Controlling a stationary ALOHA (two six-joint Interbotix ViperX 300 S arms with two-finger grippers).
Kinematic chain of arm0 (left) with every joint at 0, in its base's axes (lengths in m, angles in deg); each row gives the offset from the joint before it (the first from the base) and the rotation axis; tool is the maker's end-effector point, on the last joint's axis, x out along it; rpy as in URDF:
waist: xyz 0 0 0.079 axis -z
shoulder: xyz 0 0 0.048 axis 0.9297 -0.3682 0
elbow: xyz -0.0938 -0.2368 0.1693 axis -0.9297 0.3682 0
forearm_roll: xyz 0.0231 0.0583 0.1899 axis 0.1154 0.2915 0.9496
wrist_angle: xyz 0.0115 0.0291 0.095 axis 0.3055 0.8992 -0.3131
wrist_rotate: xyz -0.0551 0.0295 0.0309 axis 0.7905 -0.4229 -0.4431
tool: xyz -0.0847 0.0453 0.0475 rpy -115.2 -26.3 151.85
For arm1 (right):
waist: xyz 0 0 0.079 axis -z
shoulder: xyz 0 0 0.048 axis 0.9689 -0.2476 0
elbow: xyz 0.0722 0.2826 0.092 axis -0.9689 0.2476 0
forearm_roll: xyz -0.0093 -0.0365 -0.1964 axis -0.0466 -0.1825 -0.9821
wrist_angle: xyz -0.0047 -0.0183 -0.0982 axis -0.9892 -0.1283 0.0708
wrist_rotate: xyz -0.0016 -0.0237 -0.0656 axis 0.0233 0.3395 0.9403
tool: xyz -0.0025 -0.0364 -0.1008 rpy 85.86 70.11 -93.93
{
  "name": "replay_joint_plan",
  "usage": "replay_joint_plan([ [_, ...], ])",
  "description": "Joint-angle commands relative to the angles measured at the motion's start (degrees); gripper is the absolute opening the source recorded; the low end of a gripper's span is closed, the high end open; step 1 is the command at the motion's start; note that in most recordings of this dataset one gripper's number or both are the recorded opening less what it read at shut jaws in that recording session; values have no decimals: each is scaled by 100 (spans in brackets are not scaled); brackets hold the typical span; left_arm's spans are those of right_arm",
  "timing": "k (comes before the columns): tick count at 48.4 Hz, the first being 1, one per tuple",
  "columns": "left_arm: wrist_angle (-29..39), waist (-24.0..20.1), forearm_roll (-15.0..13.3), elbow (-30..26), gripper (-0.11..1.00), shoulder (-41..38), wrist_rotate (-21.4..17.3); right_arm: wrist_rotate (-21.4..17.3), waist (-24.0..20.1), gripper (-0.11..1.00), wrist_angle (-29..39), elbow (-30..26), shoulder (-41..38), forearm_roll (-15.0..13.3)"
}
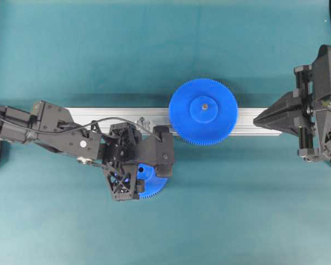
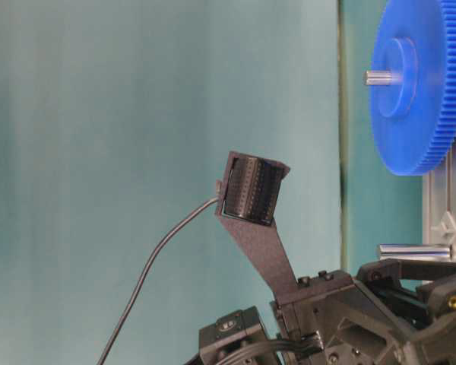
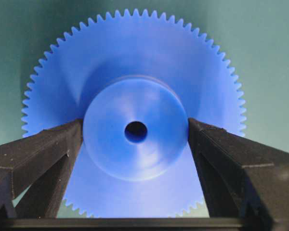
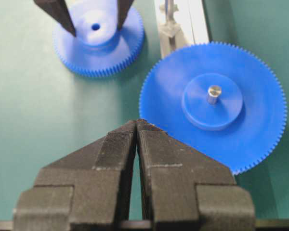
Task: Insert the small gear onto the shaft.
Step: 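Lift the small blue gear with the left gripper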
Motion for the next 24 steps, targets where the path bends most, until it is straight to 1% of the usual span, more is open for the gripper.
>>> replay_joint_plan([
  [1, -35, 18, -9, -35, 90, -18, 44, -53, 0, 11, -53, -62, 0, 9],
  [15, -9, 18, -9, 35, 89, -35, 132, -53, 0, 11, -70, -53, 0, 18],
  [24, 141, 18, 0, 0, 86, -9, 114, -53, 0, 11, -70, -53, 0, 18],
])
